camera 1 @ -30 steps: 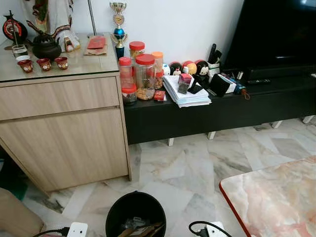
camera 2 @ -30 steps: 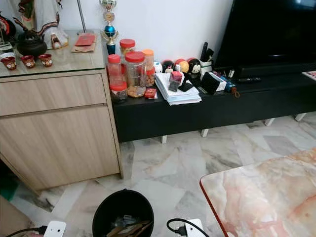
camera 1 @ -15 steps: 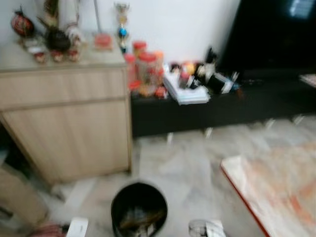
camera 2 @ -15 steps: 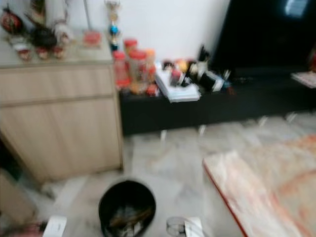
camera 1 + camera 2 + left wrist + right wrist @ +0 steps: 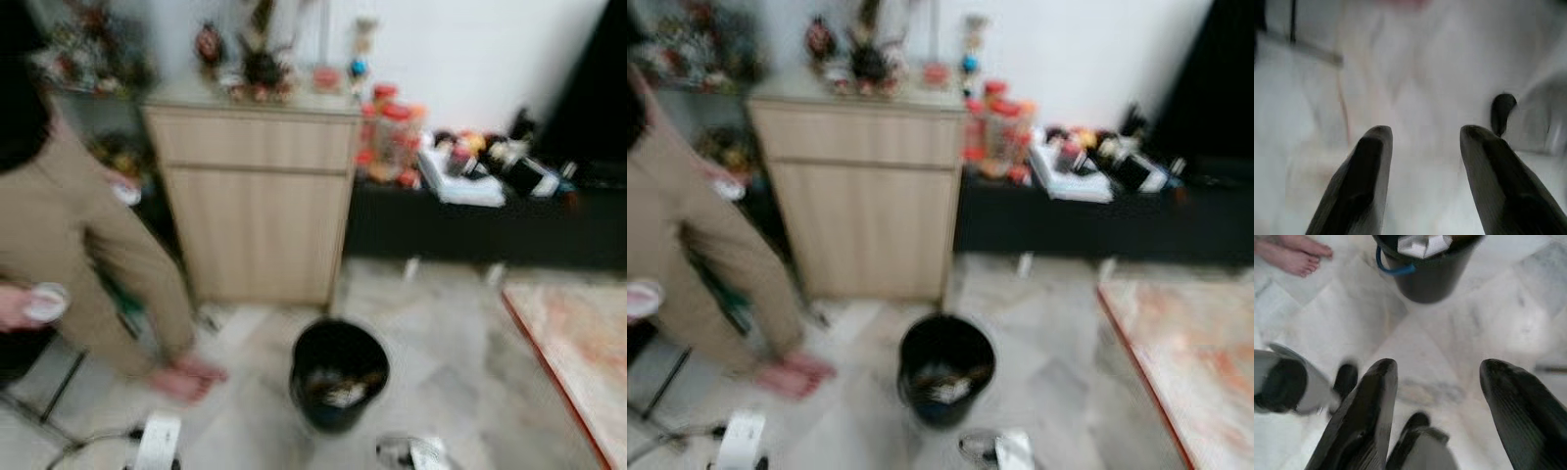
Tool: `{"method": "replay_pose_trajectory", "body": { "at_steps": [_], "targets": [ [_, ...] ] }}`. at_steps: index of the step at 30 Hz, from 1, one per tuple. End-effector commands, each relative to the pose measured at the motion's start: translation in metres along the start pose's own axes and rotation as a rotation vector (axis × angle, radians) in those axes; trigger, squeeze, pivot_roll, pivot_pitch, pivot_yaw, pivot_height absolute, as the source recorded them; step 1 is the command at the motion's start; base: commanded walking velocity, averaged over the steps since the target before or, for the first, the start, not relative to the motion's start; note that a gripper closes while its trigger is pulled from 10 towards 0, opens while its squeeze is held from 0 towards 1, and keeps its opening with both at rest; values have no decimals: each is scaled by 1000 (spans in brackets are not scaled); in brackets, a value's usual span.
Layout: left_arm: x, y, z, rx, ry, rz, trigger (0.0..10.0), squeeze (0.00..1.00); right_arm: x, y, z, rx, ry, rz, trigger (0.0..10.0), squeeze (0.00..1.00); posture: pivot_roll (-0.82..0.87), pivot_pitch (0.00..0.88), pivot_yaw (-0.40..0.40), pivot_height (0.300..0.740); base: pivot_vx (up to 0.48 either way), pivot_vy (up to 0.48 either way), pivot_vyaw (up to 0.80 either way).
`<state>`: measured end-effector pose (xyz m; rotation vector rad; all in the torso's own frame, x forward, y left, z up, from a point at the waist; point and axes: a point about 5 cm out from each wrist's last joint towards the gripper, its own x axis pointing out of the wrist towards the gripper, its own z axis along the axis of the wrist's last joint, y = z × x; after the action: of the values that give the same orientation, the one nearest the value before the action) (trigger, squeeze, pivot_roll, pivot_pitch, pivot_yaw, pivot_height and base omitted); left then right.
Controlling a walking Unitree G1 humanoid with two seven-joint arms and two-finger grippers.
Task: Picking trash to rubbish bin
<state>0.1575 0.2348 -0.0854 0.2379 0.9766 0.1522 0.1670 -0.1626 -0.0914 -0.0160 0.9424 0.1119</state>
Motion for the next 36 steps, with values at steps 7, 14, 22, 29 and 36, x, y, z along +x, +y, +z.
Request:
{"method": "replay_pose_trajectory", "body": {
  "at_steps": [7, 14, 22, 29, 36],
  "targets": [
    [3, 1, 19, 12, -61, 14, 10000, 0, 1, 0, 3, 13, -14, -1, 10000, 0, 130, 10, -62, 740, -170, 0, 0],
    [3, 0, 26, 4, -114, 28, 10000, 0, 3, 1, 15, -6, -58, 3, 10000, 0, 132, 5, -64, 740, 0, 0, 0],
    [2, 1, 28, -21, -142, 37, 10000, 0, 6, 5, 36, -17, -131, 28, 10000, 0, 129, 0, -56, 740, 0, 0, 0],
    [2, 1, 31, -40, -163, 41, 10000, 0, 7, 7, 43, -34, -159, 39, 10000, 0, 134, 0, -54, 740, 0, 0, 0],
    [2, 3, 30, -55, -161, 49, 10000, 0, 6, 9, 41, -15, -159, 42, 10000, 0, 134, 0, -52, 740, 0, 0, 0]
  ]
}}
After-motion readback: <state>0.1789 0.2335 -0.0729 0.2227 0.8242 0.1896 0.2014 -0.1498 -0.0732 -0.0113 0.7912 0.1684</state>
